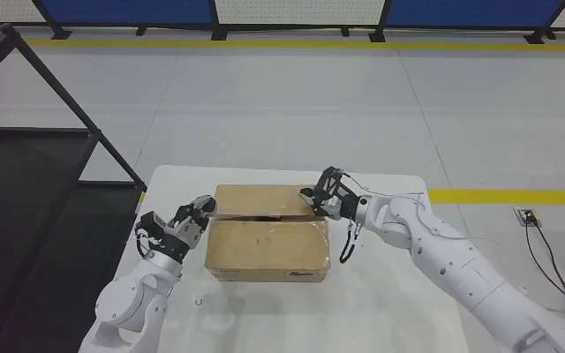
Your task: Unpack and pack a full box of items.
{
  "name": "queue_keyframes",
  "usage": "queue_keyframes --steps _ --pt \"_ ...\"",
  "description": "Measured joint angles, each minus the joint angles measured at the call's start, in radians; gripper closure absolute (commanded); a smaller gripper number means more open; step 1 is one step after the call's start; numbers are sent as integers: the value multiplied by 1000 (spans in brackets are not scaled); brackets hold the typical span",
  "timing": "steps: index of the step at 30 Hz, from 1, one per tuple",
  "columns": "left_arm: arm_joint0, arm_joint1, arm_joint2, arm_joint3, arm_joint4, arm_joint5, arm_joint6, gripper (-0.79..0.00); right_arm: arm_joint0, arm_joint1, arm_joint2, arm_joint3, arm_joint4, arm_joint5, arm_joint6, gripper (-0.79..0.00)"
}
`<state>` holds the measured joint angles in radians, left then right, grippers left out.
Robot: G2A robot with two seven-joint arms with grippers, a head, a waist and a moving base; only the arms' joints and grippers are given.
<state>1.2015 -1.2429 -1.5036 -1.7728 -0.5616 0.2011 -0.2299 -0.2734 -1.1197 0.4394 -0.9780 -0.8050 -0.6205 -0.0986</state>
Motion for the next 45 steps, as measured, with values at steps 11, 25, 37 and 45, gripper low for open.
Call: queue_keyframes --steps 11,25,37,45 --pt "-41 -2 45 28 42 48 4 0 -97 50 105 -10 -151 -145 -233 0" --pt "-122 -6 85 116 62 135 24 0 -152 62 184 -15 -267 -215 -332 0" --pt "-182 -11 122 205 86 175 33 0 -198 72 247 -22 -375 -223 -427 0" --pt "-196 -12 129 223 96 185 36 0 -226 81 293 -15 -414 -222 -456 0"
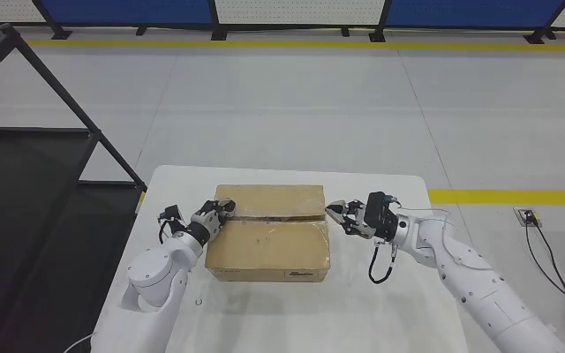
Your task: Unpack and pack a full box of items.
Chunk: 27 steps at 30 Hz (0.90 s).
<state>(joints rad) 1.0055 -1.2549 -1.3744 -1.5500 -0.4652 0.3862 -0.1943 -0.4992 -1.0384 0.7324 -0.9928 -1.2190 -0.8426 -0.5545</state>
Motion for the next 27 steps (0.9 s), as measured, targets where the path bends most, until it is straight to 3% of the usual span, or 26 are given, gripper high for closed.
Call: queue_keyframes --steps 1,3,5,12,15,20,27 --pt "-1 0 1 2 1 2 0 0 -4 1 7 2 -3 -3 -1 -28" --pt "-4 -1 3 4 2 3 0 0 -9 3 16 6 -6 -10 0 -194" --pt "-6 -1 4 6 3 5 1 0 -14 4 24 10 -7 -23 7 -299" --pt "-12 -2 7 12 6 9 1 0 -21 1 43 17 -7 -47 29 -388" --pt "-13 -2 8 12 9 11 1 0 -24 0 53 20 -11 -54 29 -477" --pt "-13 -3 8 12 11 12 2 0 -34 3 76 31 -14 -61 28 -773" --pt "-11 -3 6 11 11 12 0 0 -48 7 125 39 55 -69 67 -785"
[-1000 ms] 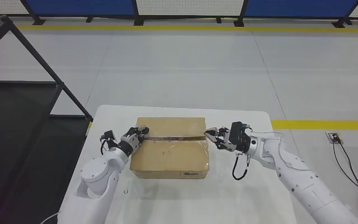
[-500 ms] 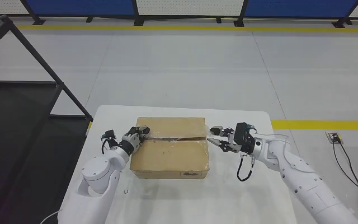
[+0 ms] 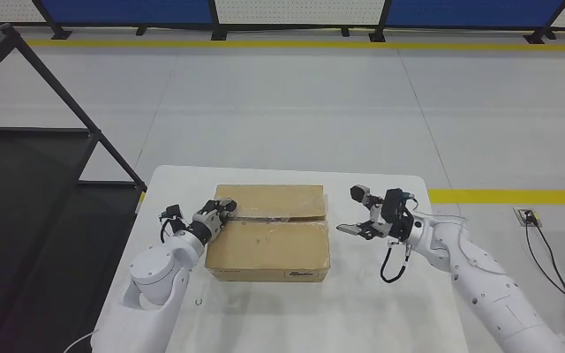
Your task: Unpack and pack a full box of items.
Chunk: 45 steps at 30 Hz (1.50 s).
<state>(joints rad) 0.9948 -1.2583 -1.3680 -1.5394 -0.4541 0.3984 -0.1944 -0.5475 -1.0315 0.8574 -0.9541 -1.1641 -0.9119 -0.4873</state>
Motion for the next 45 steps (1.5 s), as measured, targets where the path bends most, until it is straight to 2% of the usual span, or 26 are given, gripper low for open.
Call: queue_keyframes --steps 3,9,16,21,27,34,40,45 --pt "2 0 0 -1 -2 -2 -2 0 10 -7 8 1 72 -45 49 -785" --pt "15 -1 -4 -17 -4 -22 0 0 66 -39 -17 60 332 -96 244 -785" --pt "17 -1 -4 -20 -2 -27 2 0 62 -39 -16 53 298 -90 228 -785" --pt "30 -1 -4 -28 0 -40 1 0 85 -58 -35 14 349 -59 317 -785" --pt "42 0 -4 -41 7 -44 -7 0 217 -109 -115 60 395 -66 534 -785" --pt "55 0 -9 -47 8 -54 -10 0 377 -214 -246 246 608 -77 838 -785" --pt "56 -1 -10 -48 7 -54 -12 0 437 -292 -349 319 750 -101 1054 -785" --pt "49 -1 -12 -40 6 -52 -15 0 446 -292 -392 268 880 -100 1156 -785"
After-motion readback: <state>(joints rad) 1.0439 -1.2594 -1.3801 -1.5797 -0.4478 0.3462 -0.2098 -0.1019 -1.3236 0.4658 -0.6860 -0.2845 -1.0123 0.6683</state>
